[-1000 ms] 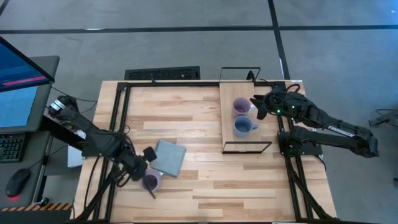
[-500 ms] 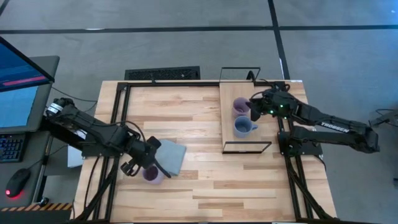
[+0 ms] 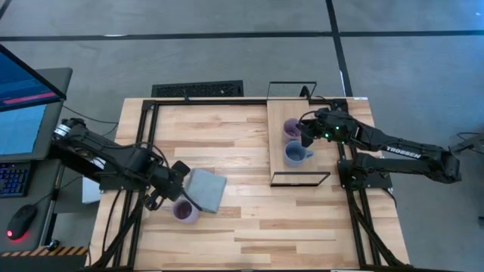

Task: Stack small to large cups/mugs on shelf
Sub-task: Put the purple mug on the shelf

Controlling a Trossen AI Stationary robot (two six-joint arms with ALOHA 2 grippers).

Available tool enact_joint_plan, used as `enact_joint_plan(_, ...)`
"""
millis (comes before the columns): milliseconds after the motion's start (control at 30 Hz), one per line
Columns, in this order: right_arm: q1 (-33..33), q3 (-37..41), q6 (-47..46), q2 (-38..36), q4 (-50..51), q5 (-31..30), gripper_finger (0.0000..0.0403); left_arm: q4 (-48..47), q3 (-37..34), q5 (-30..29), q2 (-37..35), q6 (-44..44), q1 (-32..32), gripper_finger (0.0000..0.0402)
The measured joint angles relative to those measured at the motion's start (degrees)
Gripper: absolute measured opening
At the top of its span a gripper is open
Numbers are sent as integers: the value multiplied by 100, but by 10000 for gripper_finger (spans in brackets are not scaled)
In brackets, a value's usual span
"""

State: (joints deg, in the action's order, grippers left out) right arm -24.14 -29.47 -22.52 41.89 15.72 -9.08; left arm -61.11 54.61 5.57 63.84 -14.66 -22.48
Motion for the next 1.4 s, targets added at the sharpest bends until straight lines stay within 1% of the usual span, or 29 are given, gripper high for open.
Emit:
enact_joint_plan(167,0,0,29,-7,-167,0,182,119,4,41,-310,336,-6,0)
enact_joint_plan(300,1,0,47,-7,-240,0,183,142,4,-180,-346,790,-6,0)
enact_joint_plan(467,0,0,46,-7,-442,2,180,139,4,-193,-346,873,-6,1)
enact_joint_plan(533,0,0,48,-35,-515,2,181,139,4,-176,-348,941,-6,7)
enact_joint_plan(633,1,0,47,-87,-548,2,182,148,4,-11,-346,986,-6,37)
enact_joint_plan(733,3,0,48,-155,-548,2,183,163,4,147,-346,1151,-6,86)
enact_joint_plan(867,4,0,46,-198,-553,2,180,287,4,128,-343,1303,-6,155)
enact_joint_plan(1000,4,0,46,-194,-551,2,182,603,4,191,-270,1747,-7,200)
enact_joint_plan(1133,4,0,45,-185,-551,2,183,658,4,263,-72,2082,-8,221)
enact_joint_plan(1233,4,0,4,-184,-548,7,181,621,4,463,121,2099,-6,226)
enact_joint_plan(1400,4,0,4,-184,-546,9,181,620,4,469,383,2156,-9,226)
